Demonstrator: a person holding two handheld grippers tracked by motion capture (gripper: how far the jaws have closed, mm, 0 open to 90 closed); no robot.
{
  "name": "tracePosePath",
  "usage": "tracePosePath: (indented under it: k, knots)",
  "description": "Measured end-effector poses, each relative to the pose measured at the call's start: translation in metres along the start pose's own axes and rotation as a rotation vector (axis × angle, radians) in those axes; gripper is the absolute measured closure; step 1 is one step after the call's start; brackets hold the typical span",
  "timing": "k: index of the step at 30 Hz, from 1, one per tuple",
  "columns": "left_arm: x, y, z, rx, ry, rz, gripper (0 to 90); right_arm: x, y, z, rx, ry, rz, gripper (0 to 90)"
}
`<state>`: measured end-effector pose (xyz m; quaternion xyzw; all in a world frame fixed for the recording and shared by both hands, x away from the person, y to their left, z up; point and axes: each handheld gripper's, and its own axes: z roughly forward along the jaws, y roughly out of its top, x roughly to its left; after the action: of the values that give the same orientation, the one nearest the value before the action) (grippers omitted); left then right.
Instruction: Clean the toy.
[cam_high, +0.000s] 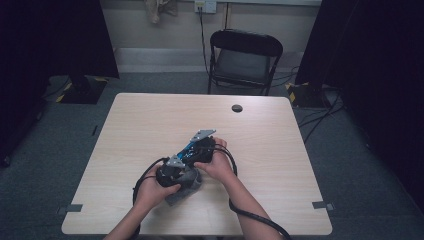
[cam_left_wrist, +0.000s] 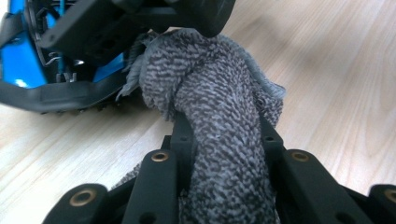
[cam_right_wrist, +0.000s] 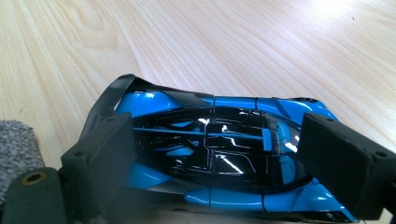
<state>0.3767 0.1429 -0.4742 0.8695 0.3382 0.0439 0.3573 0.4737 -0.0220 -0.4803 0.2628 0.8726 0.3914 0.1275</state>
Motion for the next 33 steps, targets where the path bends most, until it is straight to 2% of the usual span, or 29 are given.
tracePosePath:
  k: [3, 5, 11, 15, 19, 22, 27, 30, 33]
  knots:
    - [0.006, -0.004, -0.011, -0.003, 0.013, -0.005, 68.5, 0.0, 0.0, 0.0, 0.0, 0.001, -0.001, 10.9]
    - [0.012, -0.006, -0.021, -0.022, 0.029, -0.023, 68.5, 0.0, 0.0, 0.0, 0.001, 0.001, 0.0, 10.9]
    - [0.04, -0.013, -0.049, -0.085, 0.116, -0.096, 68.5, 0.0, 0.001, 0.0, 0.005, 0.002, -0.001, 10.9]
    - [0.058, -0.016, -0.06, -0.089, 0.175, -0.13, 68.5, 0.0, 0.0, 0.0, 0.0, 0.002, -0.001, 10.9]
    - [0.07, -0.018, -0.061, -0.101, 0.227, -0.16, 68.4, 0.0, 0.0, 0.0, 0.001, 0.002, -0.002, 10.9]
    - [0.077, -0.017, -0.058, -0.1, 0.256, -0.168, 68.4, 0.0, 0.0, 0.0, 0.001, 0.002, -0.001, 10.9]
    - [0.083, -0.015, -0.047, -0.095, 0.27, -0.193, 68.4, 0.0, 0.0, 0.0, 0.002, 0.003, -0.001, 10.9]
    - [0.085, -0.014, -0.039, -0.097, 0.297, -0.2, 68.3, 0.0, 0.0, 0.0, 0.0, 0.001, -0.001, 10.9]
    - [0.084, -0.014, -0.03, -0.08, 0.288, -0.203, 68.2, 0.0, 0.0, 0.0, 0.001, 0.001, 0.0, 10.9]
